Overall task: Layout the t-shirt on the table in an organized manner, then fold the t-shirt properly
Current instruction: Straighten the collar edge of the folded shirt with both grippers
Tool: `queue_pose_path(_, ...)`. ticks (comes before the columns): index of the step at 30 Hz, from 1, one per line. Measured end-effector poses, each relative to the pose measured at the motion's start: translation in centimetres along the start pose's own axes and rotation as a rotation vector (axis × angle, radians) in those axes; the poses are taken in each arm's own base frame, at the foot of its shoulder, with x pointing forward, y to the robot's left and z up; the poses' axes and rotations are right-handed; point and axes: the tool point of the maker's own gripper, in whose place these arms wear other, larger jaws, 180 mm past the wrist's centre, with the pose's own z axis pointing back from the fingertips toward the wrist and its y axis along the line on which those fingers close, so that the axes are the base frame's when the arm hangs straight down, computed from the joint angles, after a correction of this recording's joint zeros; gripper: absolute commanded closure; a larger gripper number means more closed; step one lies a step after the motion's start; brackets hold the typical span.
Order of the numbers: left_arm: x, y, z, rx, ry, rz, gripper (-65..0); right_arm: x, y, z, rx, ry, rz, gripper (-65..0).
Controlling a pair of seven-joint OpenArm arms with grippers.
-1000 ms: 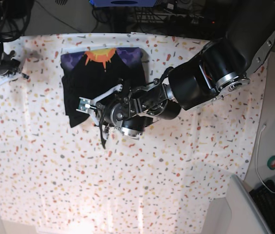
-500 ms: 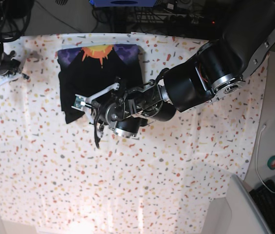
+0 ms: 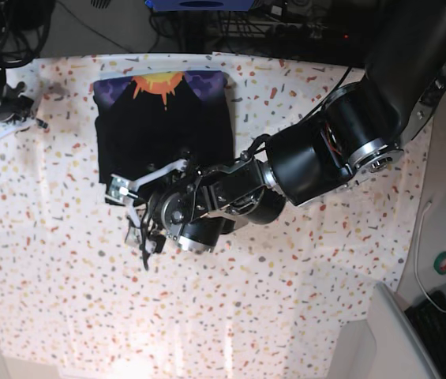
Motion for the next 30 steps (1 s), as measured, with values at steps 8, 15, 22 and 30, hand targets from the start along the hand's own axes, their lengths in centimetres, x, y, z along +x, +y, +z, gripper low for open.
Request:
queue_pose_path(8,2.0,6.8,10.2,0.346,-0.196,0.316,-42.0,0.2,0.2,0.2,0.001,-0.006,0.015,0.0)
queue_pose_path(15,-0.6,-3.7,10.8,0.320,-0.295,0.727,0.0,0.1,8.7,4.1,0.192,-0.077,0.215,0.0)
queue_pose_path(22,1.8,-12.5,8.7,0.207,-0.359,0.895,0.0,-4.2,14.9,5.6,0.345,-0.011,0.347,0.0)
queue_pose_path(30,-2.1,-19.2,4.1,0.098,-0.245,1.077,0.0,-8.0,13.6,1.3,0.308,0.069,0.345,0.0)
